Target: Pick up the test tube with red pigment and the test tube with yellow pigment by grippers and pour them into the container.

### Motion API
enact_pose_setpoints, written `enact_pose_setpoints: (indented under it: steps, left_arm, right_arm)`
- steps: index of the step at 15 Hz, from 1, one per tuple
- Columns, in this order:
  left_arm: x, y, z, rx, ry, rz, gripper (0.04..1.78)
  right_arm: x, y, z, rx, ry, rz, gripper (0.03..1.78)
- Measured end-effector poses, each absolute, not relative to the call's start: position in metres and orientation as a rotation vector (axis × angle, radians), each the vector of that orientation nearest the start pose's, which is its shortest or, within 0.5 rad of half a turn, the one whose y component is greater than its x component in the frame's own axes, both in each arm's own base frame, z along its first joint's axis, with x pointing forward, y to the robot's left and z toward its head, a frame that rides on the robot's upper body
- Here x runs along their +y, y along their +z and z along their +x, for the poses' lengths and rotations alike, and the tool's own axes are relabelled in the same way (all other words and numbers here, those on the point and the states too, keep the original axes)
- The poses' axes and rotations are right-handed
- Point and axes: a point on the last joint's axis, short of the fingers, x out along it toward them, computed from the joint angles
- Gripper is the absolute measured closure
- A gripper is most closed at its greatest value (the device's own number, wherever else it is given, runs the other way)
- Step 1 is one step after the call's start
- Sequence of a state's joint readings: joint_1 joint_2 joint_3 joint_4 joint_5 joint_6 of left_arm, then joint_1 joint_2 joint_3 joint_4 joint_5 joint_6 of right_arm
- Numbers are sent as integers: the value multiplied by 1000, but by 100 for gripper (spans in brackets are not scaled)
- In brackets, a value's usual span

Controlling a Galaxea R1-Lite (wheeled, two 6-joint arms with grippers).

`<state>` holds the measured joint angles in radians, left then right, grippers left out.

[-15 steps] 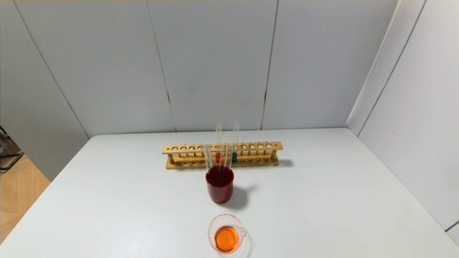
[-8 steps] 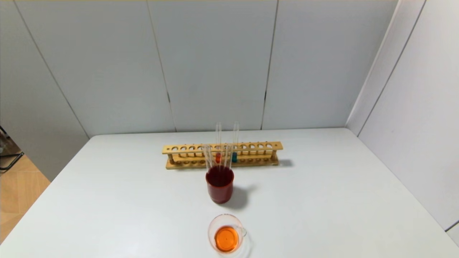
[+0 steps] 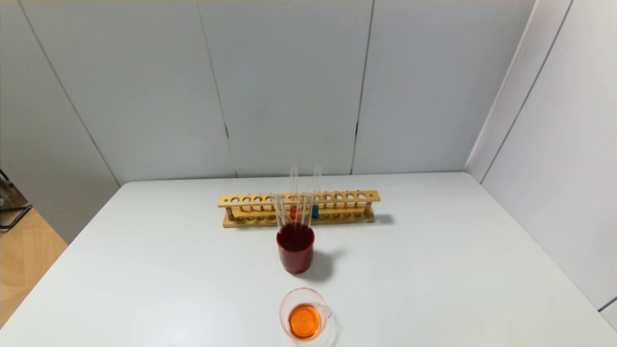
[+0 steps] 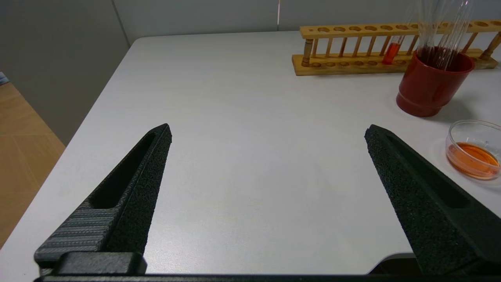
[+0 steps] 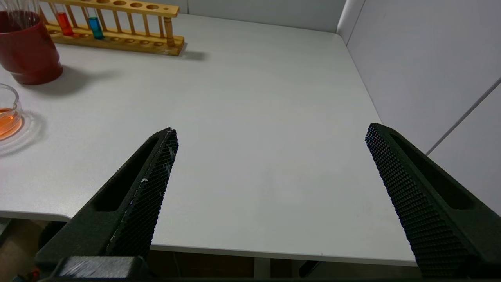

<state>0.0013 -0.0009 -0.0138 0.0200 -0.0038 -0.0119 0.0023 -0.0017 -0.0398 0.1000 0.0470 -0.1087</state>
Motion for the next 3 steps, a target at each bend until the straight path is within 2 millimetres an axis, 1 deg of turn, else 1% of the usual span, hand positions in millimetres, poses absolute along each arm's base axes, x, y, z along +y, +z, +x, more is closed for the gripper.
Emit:
enact_pose_setpoints:
  steps: [3]
  left_arm:
    - [0,77,-24,5,-2,-12,7]
  right_arm:
    - [1,77,-26,49,52,-107,7]
